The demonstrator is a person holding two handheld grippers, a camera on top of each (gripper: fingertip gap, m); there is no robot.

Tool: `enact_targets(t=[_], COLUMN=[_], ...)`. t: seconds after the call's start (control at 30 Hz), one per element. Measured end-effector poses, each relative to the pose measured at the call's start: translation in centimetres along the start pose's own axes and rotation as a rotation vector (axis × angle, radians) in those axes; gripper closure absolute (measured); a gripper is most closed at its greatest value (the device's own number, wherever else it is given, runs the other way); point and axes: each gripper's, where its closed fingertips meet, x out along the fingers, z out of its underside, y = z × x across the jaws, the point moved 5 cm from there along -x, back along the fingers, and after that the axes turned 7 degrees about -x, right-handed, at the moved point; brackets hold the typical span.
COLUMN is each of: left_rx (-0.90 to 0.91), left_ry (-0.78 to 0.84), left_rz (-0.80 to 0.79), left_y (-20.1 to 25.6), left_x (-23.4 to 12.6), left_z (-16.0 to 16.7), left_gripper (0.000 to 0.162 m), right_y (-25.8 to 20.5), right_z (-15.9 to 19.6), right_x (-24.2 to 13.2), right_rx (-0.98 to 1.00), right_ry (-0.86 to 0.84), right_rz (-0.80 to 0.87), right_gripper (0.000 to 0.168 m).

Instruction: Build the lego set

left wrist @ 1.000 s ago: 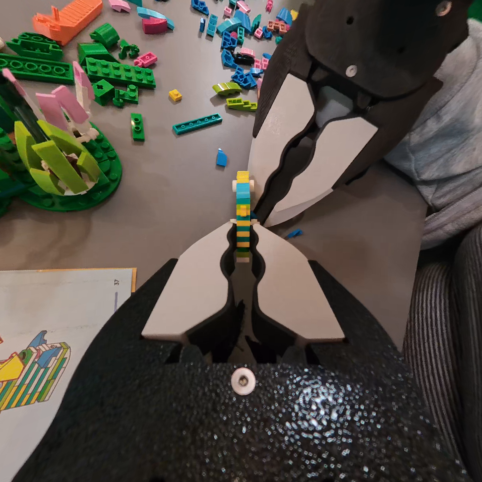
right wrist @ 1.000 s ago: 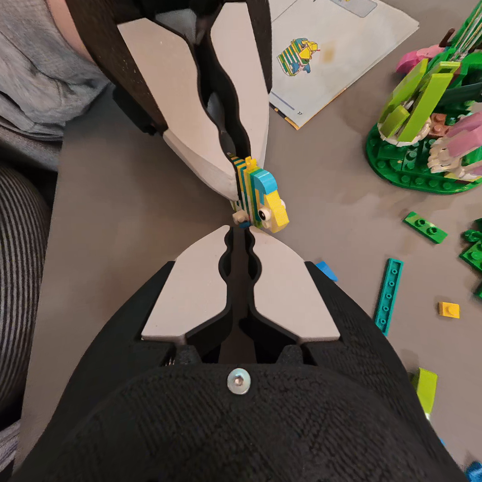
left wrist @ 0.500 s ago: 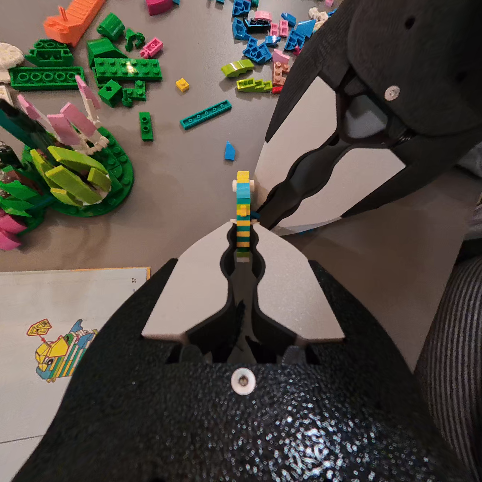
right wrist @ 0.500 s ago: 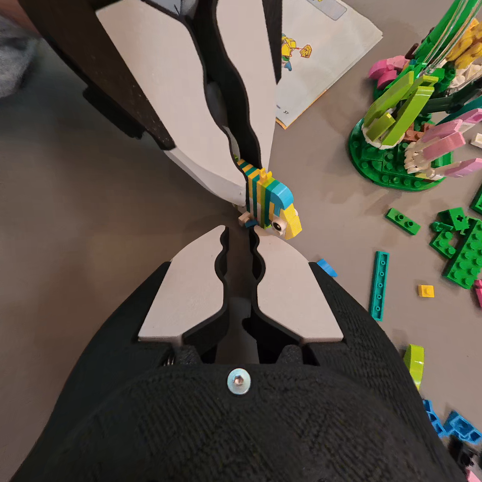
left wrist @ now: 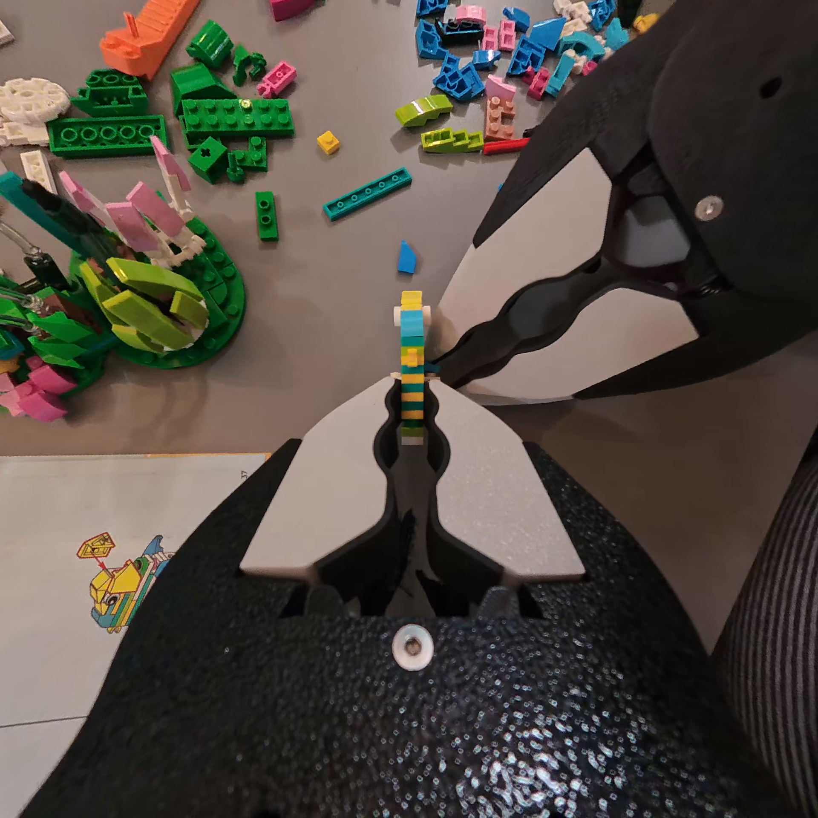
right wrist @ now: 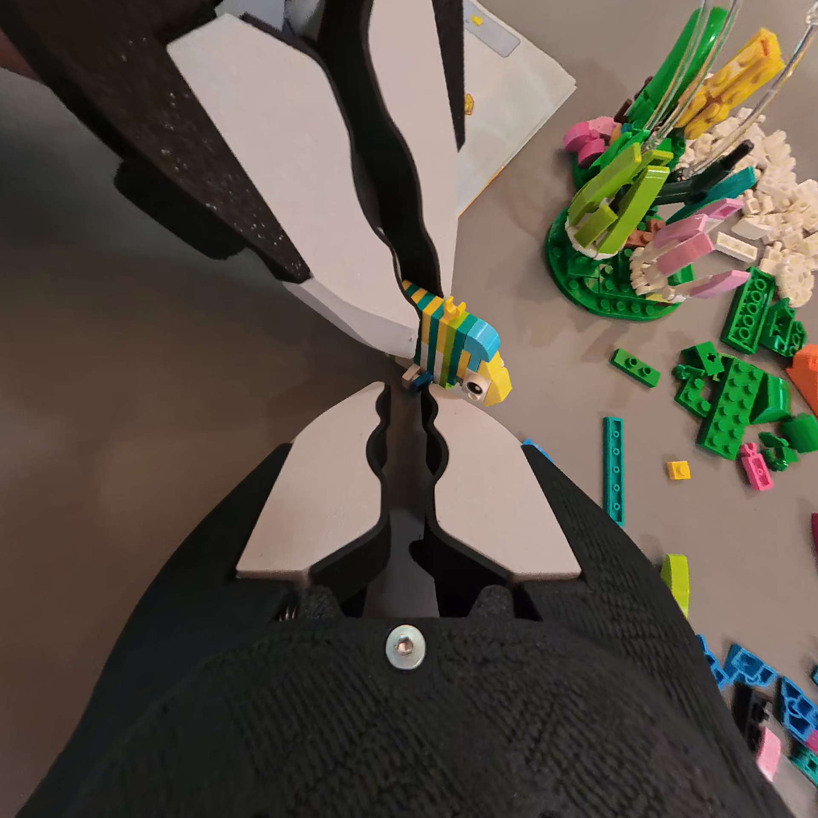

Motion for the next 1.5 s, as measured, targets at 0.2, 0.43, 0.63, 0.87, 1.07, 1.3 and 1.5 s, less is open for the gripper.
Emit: enact_targets(t=[0.2,0.43,0.63,0.87,1.07,1.3,1.5], left_rx=[-0.037,-0.081,-0.109,-0.116,-0.116,-0.137,-0.137], left_ry=[-0.005,0.0,0.006,0.011,0.012,0.028,0.022], left_rz=[0.023,0.043,0.048,0.064,0.066,0.075,0.067], left_y=[-0.22,-0.47,-0.69,-0.8,-0.81,-0.89,-0.92], left_x=[0.07,0.1,0.08,-0.08,-0.08,-0.1,0.02], left_z=[-0.13,-0.18,-0.21,-0.02,0.01,0.08,-0.09], left_gripper=[0.154,0.154,0.154,0.154,0.154,0.154,0.154], right_y=[0.13,0.12,0.11,0.24,0.34,0.54,0.6], right_z=[-0.1,-0.31,-0.56,-0.53,-0.35,-0.32,-0.4], right_x=[0.1,0.26,0.41,0.43,0.35,0.31,0.26], right_rx=[0.02,0.022,0.03,-0.024,-0.11,-0.004,0.038], right_ry=[-0.016,-0.044,-0.064,-0.028,-0.015,0.022,0.026], right_rz=[0.06,0.118,0.187,0.125,0.085,0.059,0.115], right_gripper=[0.161,0.161,0.161,0.162,0.163,0.163,0.161])
